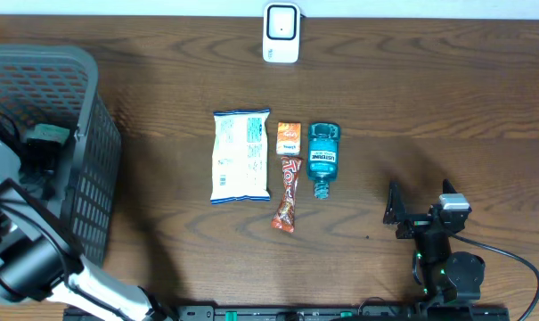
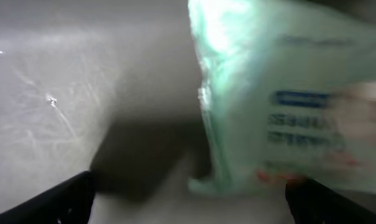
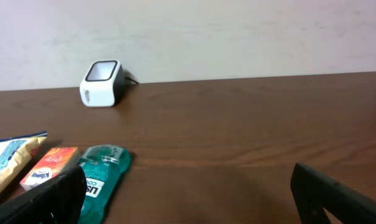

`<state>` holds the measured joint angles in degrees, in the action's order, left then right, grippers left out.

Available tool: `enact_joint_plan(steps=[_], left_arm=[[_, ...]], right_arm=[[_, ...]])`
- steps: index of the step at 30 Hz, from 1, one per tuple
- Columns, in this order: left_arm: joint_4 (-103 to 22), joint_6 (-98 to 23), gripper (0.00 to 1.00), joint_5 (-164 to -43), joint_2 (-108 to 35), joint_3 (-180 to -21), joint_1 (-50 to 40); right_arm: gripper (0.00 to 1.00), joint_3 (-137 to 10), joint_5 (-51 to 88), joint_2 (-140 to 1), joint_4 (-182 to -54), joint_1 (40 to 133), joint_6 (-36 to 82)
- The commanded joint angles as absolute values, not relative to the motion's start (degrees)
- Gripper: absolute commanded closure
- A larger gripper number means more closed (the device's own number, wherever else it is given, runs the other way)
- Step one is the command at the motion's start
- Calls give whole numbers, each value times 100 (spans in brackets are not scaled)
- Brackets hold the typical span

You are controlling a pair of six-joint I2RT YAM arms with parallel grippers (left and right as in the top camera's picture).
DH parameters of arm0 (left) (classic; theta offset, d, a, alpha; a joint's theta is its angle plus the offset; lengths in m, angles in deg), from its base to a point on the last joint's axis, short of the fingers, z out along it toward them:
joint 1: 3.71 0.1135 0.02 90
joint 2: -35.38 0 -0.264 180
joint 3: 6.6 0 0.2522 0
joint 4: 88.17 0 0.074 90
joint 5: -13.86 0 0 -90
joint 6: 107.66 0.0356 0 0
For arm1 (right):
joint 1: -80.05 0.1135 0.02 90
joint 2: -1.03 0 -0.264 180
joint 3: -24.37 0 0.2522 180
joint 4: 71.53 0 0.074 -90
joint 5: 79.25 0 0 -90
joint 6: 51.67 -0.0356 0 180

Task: Scan the item barcode
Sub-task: 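Return the left gripper into the basket and grasp the mint-green wipes pack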

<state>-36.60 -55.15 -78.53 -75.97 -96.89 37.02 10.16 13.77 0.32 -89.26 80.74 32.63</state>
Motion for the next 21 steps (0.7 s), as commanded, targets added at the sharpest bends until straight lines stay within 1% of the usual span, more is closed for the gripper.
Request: enact_joint_plan(steps=[1, 10, 11, 12, 13, 14, 15, 16, 17, 21], left_arm=[[-3728, -5548, 2, -7803, -8017, -9652, 3726], [-3783, -5541, 2, -7798, -8443, -9652, 3726], [-3783, -5526, 1, -7798, -8443, -9652, 3726], [-3783, -5471, 10, -7800, -8443, -9652, 3726], [-3783, -5402, 28, -7800, -8443, -9652, 3726], [-3783, -5332, 52, -7800, -8443, -9652, 3726], [-3781, -5281, 71, -7800, -8443, -9652, 3726], [-3783, -5251, 87, -7800, -8443, -9652, 3726], [-3783, -5238, 92, -7800, -8441, -9654, 3726], [-3717, -5216, 93, -7800, -8362, -9682, 3741]], right_arm=[[1, 1030, 1368, 61, -8937, 8118, 3195], [1, 1030, 1368, 58, -8937, 8118, 3195], [1, 1030, 1368, 61, -8937, 8118, 3195], [1, 1030, 1368, 58, -8937, 8118, 3195], [1, 1030, 1368, 61, -8937, 8118, 3195], [1, 1030, 1368, 61, -8937, 8118, 3195], [1, 1030, 1368, 58, -8937, 8118, 3195], [1, 1030, 1368, 61, -8937, 8118, 3195], [1, 1030, 1368, 61, -8937, 8118, 3195], [1, 1030, 1368, 58, -8935, 8118, 3195]])
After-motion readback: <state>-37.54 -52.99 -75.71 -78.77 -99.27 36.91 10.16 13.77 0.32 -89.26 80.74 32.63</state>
